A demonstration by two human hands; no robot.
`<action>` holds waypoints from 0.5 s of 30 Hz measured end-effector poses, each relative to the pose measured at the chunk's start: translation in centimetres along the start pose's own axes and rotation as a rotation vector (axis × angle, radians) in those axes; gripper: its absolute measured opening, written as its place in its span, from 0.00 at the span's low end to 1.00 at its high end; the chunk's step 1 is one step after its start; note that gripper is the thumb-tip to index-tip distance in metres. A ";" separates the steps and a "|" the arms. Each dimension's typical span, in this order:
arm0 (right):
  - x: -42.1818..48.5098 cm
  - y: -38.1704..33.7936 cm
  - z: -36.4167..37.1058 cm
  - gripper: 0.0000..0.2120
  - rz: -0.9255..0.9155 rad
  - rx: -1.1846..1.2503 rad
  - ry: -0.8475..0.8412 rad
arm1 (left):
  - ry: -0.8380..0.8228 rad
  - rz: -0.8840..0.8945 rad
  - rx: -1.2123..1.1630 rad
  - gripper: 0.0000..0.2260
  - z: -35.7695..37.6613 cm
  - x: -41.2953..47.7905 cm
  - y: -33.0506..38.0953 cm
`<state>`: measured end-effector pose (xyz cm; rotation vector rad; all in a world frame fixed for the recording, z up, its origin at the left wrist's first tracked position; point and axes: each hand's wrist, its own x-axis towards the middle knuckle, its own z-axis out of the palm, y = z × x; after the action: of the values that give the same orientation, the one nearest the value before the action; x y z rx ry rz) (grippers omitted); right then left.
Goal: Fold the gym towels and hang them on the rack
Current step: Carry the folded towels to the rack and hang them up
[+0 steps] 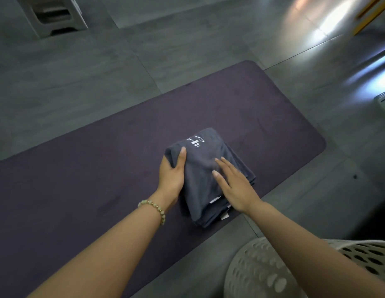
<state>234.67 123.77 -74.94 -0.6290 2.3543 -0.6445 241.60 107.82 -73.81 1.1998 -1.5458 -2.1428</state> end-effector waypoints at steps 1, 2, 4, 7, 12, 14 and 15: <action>-0.9 -1.4 -1.1 0.30 -0.021 0.049 0.036 | -0.020 0.018 0.002 0.10 -0.1 -0.9 1.8; -1.9 -3.0 -2.5 0.32 -0.049 0.094 0.067 | -0.034 0.038 0.013 0.09 -0.4 -1.8 3.7; -3.8 -7.1 -5.5 0.33 -0.104 0.170 0.106 | -0.056 0.106 0.064 0.06 -1.8 -3.6 7.9; -6.7 -14.2 -10.7 0.36 -0.195 0.208 0.064 | -0.130 0.235 0.219 0.05 -4.4 -7.0 15.2; -11.9 -27.7 -18.2 0.30 -0.246 0.267 -0.127 | -0.253 0.385 0.410 0.02 -9.9 -13.7 29.3; -14.3 -33.2 -20.0 0.23 -0.320 0.290 -0.198 | -0.246 0.420 0.406 0.04 -12.0 -16.9 34.9; -15.6 -35.9 -20.7 0.18 -0.354 0.325 -0.227 | -0.229 0.438 0.397 0.05 -13.1 -18.7 37.5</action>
<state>241.78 111.07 -33.11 -0.9223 1.8892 -1.0284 253.30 94.83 -33.53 0.6296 -2.1697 -1.7818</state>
